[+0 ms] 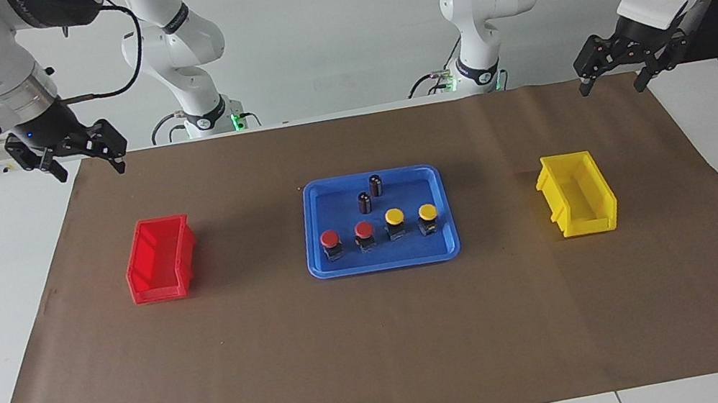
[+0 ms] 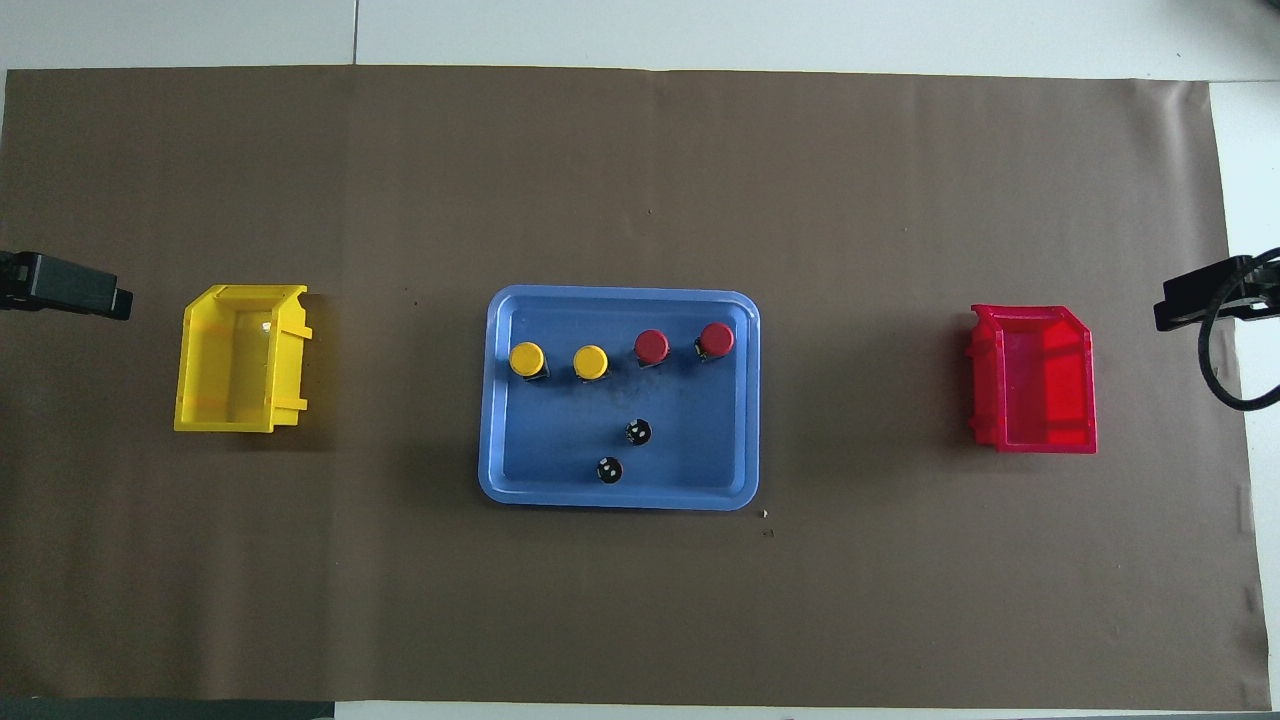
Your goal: Sort red and yellow buttons by color
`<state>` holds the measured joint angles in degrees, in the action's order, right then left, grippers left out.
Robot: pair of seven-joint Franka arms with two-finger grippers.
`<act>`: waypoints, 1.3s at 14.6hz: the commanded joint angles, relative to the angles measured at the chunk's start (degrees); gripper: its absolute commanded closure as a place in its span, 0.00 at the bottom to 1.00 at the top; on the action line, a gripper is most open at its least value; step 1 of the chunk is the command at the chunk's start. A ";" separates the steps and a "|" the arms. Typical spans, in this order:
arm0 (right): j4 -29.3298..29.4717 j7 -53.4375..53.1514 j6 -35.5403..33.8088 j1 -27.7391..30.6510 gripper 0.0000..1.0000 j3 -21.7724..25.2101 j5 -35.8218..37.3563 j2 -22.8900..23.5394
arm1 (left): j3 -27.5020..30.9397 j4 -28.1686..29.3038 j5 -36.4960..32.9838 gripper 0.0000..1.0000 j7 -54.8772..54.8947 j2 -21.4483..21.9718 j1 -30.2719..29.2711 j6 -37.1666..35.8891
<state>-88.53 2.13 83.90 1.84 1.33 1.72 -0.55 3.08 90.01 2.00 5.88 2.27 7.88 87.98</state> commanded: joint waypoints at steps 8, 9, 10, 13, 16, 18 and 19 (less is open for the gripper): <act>0.46 0.85 -0.84 0.01 0.00 -0.36 0.74 0.02 | -0.01 1.84 0.90 0.00 0.36 1.68 -0.41 0.09; 0.46 0.85 -0.93 0.01 0.00 -0.54 0.74 -0.07 | -0.01 1.84 0.90 0.00 0.36 1.68 -0.41 0.09; 0.46 0.94 -0.93 -0.08 0.00 -0.71 0.66 -0.07 | -0.01 1.84 0.90 0.00 0.36 1.68 -0.41 0.09; 1.51 0.68 0.56 -0.95 0.00 -3.60 -0.13 0.81 | -0.01 1.84 0.90 0.00 0.36 1.68 -0.41 0.00; 1.60 -8.26 3.54 -6.21 0.00 -5.64 -0.58 3.69 | -0.01 1.84 0.90 0.00 0.36 1.68 -0.41 0.09; 1.60 -13.87 10.11 -12.09 0.00 -5.99 -0.84 7.12 | -0.09 1.84 0.90 0.00 0.36 1.68 -0.41 0.00; 1.60 -19.92 13.97 -16.38 0.00 -5.99 0.03 10.88 | -0.01 1.84 0.90 0.00 0.36 1.68 -0.41 0.00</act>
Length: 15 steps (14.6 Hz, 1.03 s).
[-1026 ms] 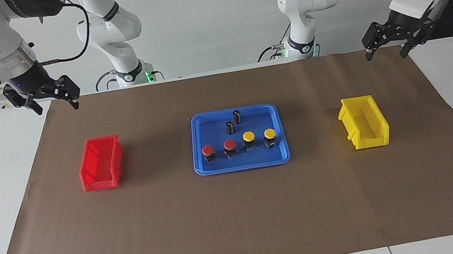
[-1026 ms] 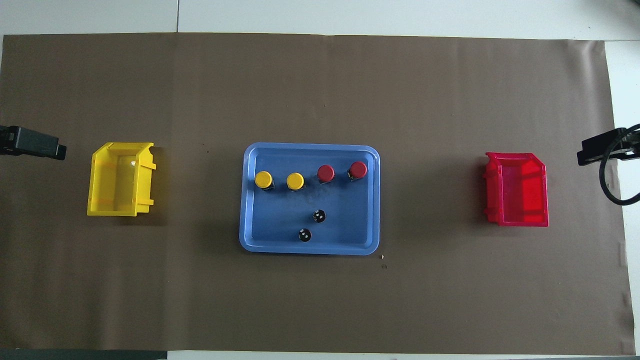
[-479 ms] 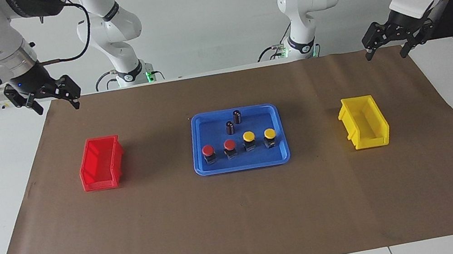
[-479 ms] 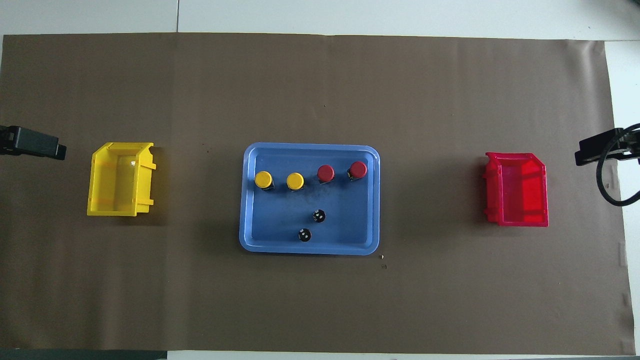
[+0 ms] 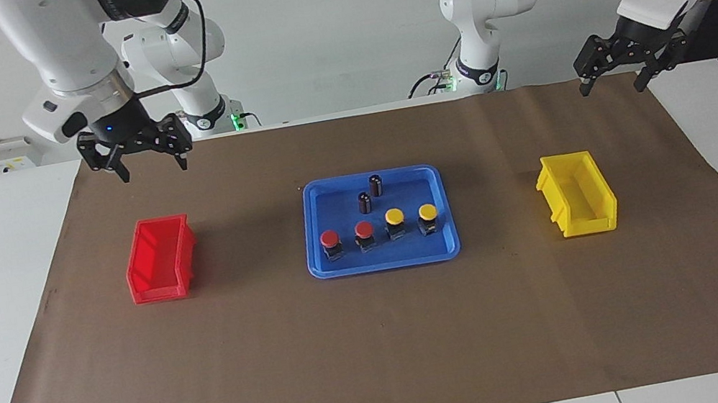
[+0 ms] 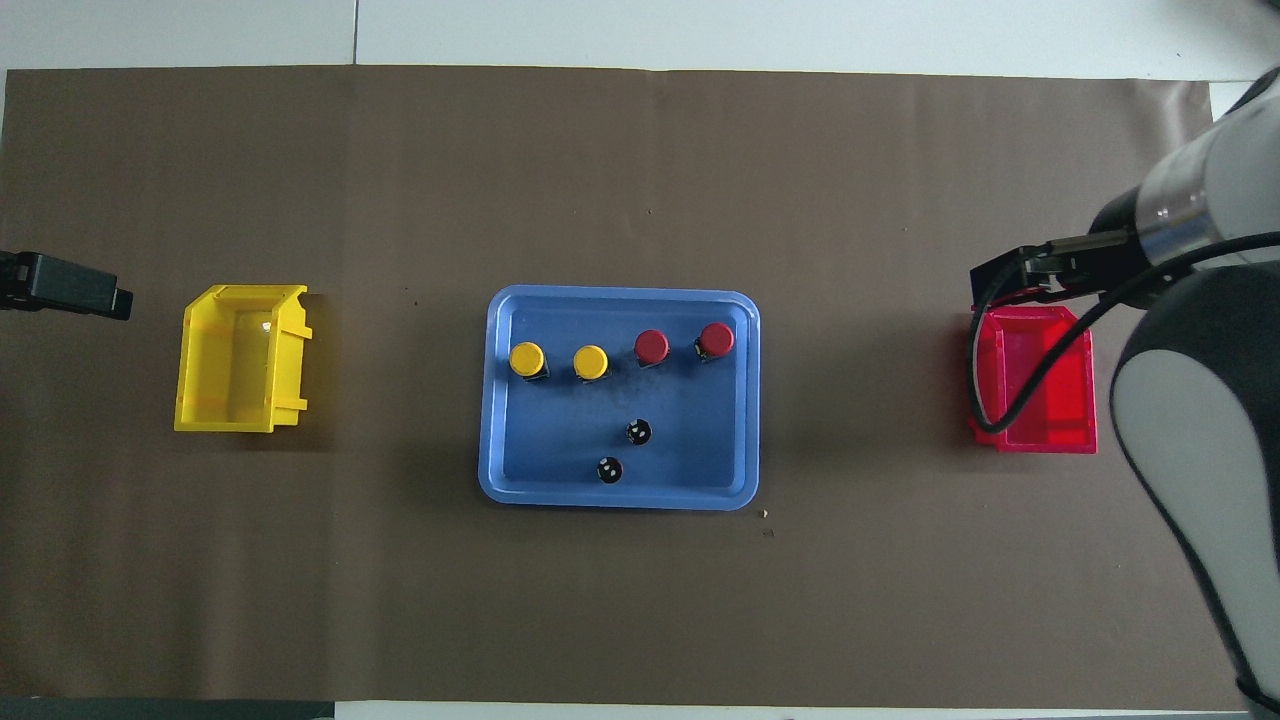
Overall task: Sort red and yellow buttons by color
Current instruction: 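Reach the right gripper to a red button and grasp it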
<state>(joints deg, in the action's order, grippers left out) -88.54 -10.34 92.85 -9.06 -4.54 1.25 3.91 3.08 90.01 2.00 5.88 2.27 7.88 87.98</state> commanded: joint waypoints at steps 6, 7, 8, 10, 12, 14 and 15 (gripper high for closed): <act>-7.24 -17.87 23.07 -13.97 0.00 -0.12 1.55 14.81 | -0.01 1.83 0.90 0.00 0.36 1.68 -0.41 0.00; -9.43 -17.70 24.90 -13.71 0.00 -0.12 2.08 14.46 | -0.01 1.83 0.90 0.00 0.36 1.68 -0.41 0.00; -11.02 -17.70 26.22 -13.96 0.00 -0.12 2.09 14.11 | -0.01 1.83 0.90 0.00 0.36 1.68 -0.41 0.09; -12.88 -17.70 28.33 -14.05 0.02 -0.12 2.18 14.46 | -0.01 1.83 0.90 0.00 0.36 1.68 -0.41 0.09; -16.12 -17.87 32.37 -14.49 0.12 -0.12 2.18 14.63 | -0.01 1.83 0.90 0.00 0.36 1.68 -0.41 0.00; -16.22 -17.87 32.74 -14.93 0.18 -0.12 2.18 15.42 | -0.01 1.83 0.90 0.00 0.36 1.68 -0.41 0.00; -16.22 -17.87 32.65 -14.93 0.19 -0.21 2.18 15.43 | -0.01 1.83 0.90 0.00 0.36 1.68 -0.41 0.00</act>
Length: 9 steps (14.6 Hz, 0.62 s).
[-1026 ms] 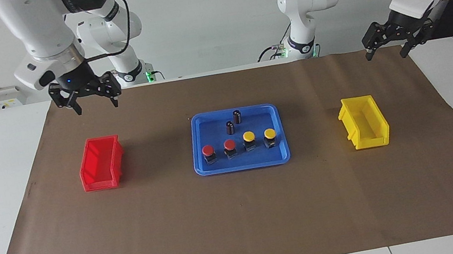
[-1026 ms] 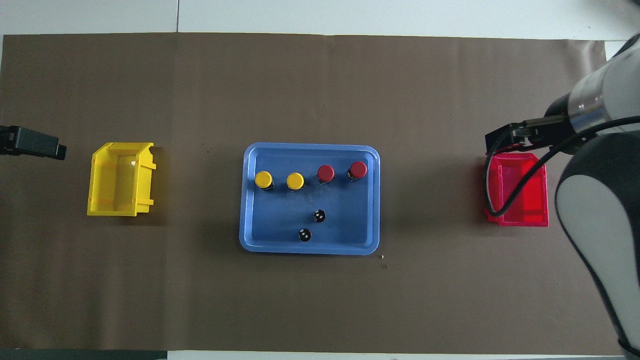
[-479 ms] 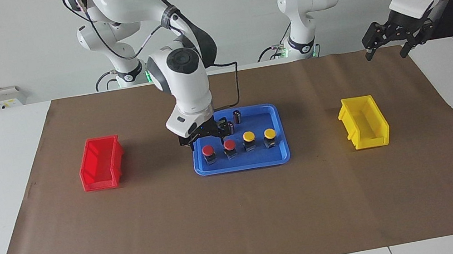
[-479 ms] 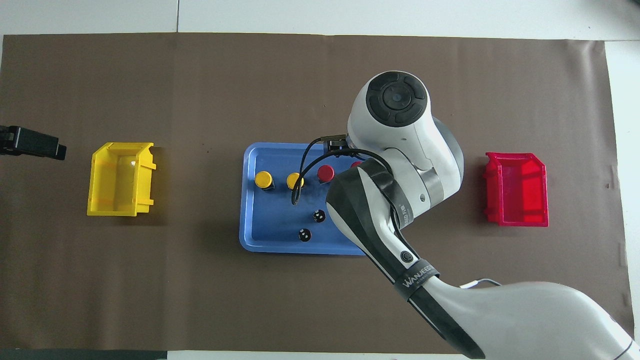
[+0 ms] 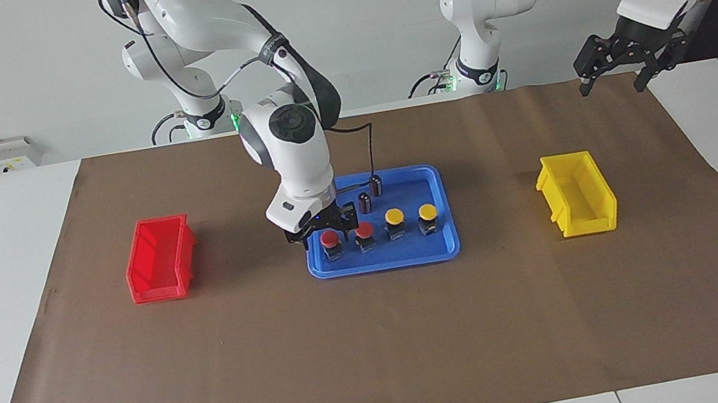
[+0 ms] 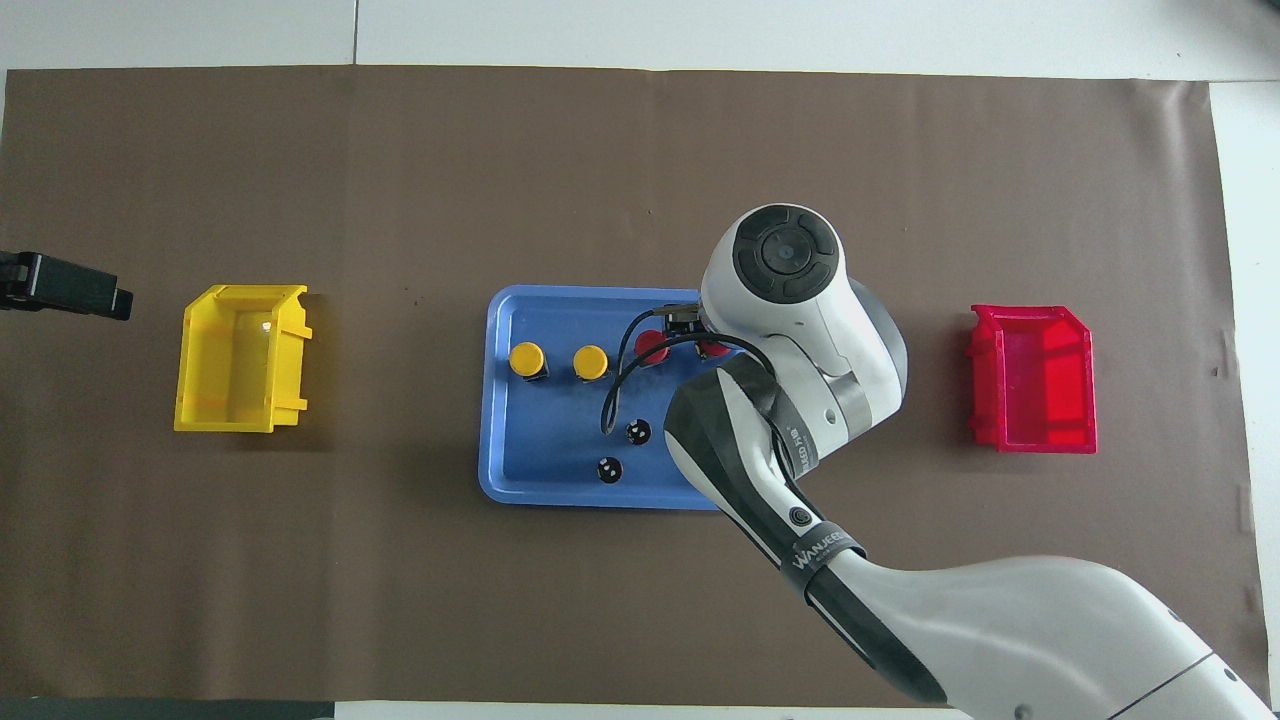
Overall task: Sort red and yellow buttons by color
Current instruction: 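Reach the right gripper to a red button and grasp it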
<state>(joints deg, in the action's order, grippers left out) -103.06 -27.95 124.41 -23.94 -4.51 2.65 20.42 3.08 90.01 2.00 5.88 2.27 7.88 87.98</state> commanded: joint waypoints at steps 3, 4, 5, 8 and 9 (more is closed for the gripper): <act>-1.97 -0.26 1.19 -0.14 0.26 -0.23 0.77 -1.17 | -0.01 1.83 0.90 0.00 0.36 1.68 -0.41 0.00; -1.97 -0.09 1.19 -0.05 0.34 -0.23 0.77 -1.17 | -0.01 1.83 0.90 0.00 0.36 1.68 -0.41 0.09; -1.97 -0.08 1.02 -0.05 0.44 -0.23 0.77 -1.17 | -0.01 1.83 0.90 0.00 0.36 1.68 -0.41 0.09; -0.40 0.00 -0.73 0.04 0.85 -0.23 0.77 -1.17 | -0.01 1.75 0.90 0.00 0.36 1.68 -0.50 0.18; 4.23 0.35 -5.36 0.47 0.94 -0.23 0.86 -0.99 | -0.09 1.83 0.90 0.00 0.36 1.68 -0.41 -0.08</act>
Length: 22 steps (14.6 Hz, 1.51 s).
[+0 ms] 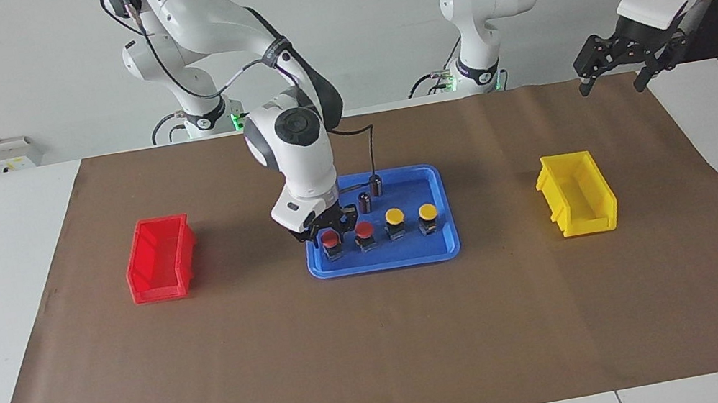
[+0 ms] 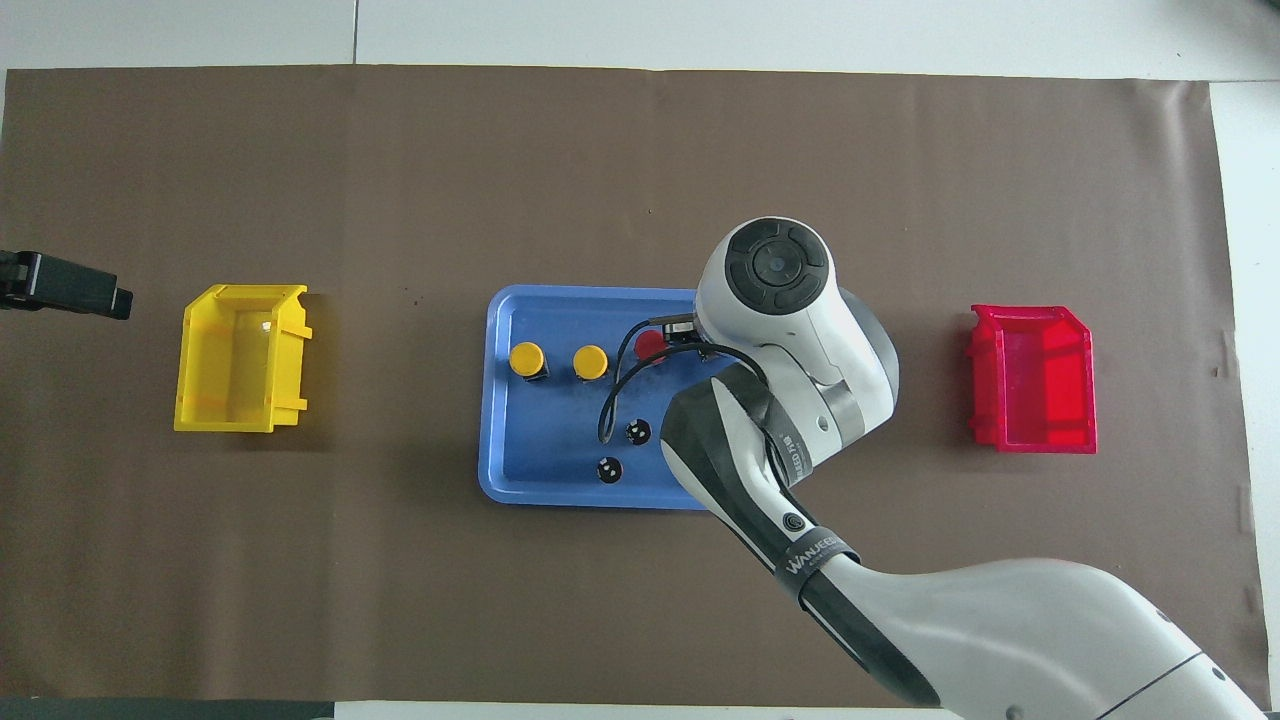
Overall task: Sort red and yellow buttons by color
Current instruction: 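Reach the right gripper to a red button and grasp it, then carry the red button to the red bin while the left gripper reaches a yellow button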
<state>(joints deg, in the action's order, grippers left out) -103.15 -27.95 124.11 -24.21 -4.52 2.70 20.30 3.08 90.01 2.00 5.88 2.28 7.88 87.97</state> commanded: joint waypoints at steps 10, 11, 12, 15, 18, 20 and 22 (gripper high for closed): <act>-10.81 41.45 -16.73 29.20 0.93 0.03 -0.06 -23.27 | -1.59 13.93 0.55 0.00 -18.04 3.79 10.72 13.41; -13.89 44.44 -13.05 31.22 0.93 0.12 -0.06 -24.33 | -1.59 15.87 0.55 0.00 -20.36 3.27 13.10 15.80; -16.62 46.21 -9.62 32.54 0.93 0.12 -0.06 -25.12 | -1.68 17.46 0.64 0.00 -22.12 2.57 15.13 18.09; -24.09 46.67 -3.01 32.82 0.93 0.12 -0.15 -27.67 | -1.68 21.43 0.64 0.05 -34.75 -2.69 21.97 27.41; -28.42 48.34 1.38 34.48 0.93 0.30 -0.06 -28.38 | -1.68 21.52 0.64 0.12 -39.89 -7.97 25.86 32.42; -30.26 48.43 3.59 34.66 0.93 0.38 -0.06 -28.04 | -1.76 22.56 0.55 0.20 -40.25 -9.22 26.04 34.10; -32.72 48.34 7.88 34.84 0.93 0.39 -0.06 -27.68 | -1.77 25.02 0.64 0.25 -40.33 -9.31 26.04 37.95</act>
<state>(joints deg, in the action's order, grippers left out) -132.28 18.88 127.93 9.61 -3.61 3.14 -6.13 0.50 112.03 2.09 -33.87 -8.05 33.51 122.24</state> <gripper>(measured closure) 0.590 0.220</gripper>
